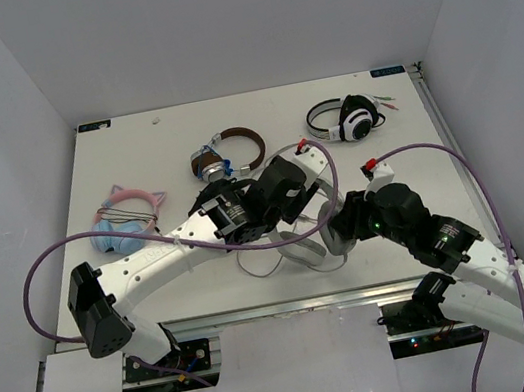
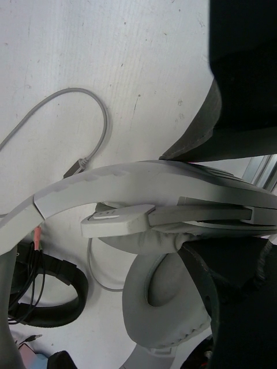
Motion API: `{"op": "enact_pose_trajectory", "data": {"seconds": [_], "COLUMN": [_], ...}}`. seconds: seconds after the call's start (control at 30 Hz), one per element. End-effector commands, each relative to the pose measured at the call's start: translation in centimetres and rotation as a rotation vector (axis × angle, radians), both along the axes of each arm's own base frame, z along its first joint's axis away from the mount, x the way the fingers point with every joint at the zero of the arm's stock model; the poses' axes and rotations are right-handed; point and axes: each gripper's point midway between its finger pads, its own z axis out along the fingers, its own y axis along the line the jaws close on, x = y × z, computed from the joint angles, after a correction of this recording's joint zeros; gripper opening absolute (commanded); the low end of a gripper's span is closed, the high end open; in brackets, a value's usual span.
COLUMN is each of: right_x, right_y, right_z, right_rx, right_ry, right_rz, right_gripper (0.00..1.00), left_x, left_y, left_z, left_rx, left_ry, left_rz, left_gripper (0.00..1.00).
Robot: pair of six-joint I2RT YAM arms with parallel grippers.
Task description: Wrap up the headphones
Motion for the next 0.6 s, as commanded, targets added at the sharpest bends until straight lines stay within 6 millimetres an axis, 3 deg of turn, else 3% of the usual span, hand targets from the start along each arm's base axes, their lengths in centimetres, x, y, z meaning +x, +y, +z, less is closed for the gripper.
{"op": "enact_pose_trajectory", "data": {"seconds": [0.0,0.13,0.37,0.57], "right_x": [0.9,0.8,0.7,0.7], "right_y": [1.3,1.3,1.5,1.4], "right_z": [3.3,3.4,3.2,3.1], "right_rx": [0.117,0.116,0.113,0.112], "right_ry": [-0.089,-0.088,-0.081,-0.083], "right_rz": [-0.003,0.002,0.011,0.011], "right_gripper": [0.08,0.08,0.08,0.08], "left_x": [0.2,0.3,0.3,0.3], "left_y": [1.1,1.3,0.2,0.1], "left_z": [-0.2,-0.5,-0.3,-1.3], "left_rx": [0.038,0.056,0.047,0.081], "left_ry": [-0.024,-0.025,-0.017,0.000], "left_rz": [0.034,0.041,0.017,0.028], "left_gripper": [0.67,0.68,0.61,0.59]}}
